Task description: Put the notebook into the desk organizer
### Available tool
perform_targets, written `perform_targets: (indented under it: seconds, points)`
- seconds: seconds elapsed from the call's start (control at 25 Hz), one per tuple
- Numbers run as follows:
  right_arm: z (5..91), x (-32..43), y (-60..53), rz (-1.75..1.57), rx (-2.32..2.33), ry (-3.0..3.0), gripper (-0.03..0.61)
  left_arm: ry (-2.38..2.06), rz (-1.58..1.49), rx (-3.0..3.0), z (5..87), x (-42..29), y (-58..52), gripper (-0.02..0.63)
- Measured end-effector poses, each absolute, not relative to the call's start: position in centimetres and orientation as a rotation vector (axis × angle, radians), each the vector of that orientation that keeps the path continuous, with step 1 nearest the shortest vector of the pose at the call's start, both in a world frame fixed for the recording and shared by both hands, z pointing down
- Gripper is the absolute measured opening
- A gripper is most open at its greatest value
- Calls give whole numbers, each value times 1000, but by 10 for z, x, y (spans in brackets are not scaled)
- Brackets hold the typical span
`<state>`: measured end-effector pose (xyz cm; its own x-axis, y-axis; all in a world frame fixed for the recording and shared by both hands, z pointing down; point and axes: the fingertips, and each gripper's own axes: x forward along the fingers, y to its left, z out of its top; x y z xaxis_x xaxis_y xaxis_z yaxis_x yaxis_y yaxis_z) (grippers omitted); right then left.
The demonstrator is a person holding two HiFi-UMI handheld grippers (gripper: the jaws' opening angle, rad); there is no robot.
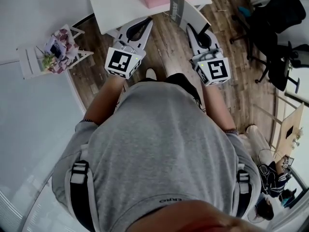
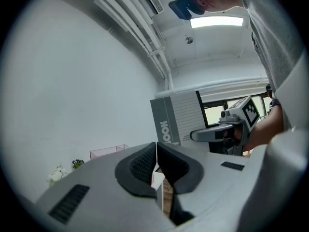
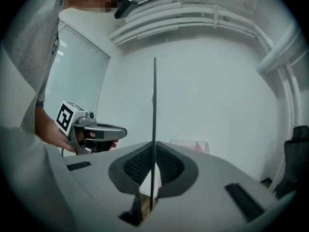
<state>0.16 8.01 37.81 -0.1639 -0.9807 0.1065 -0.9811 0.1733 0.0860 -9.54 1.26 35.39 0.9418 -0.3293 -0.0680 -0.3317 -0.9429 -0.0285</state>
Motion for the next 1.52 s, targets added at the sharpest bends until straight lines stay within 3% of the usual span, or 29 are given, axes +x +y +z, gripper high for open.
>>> perform_targets:
  seconds: [0.96,1.52]
  points:
    - [373,131,-84,-12,1619,-2541,15,891,62,-2962,344,27,-120,24]
    - [382,163,-135,41,1371,-2717,15,1163,-2,-2836,344,50,-153,23]
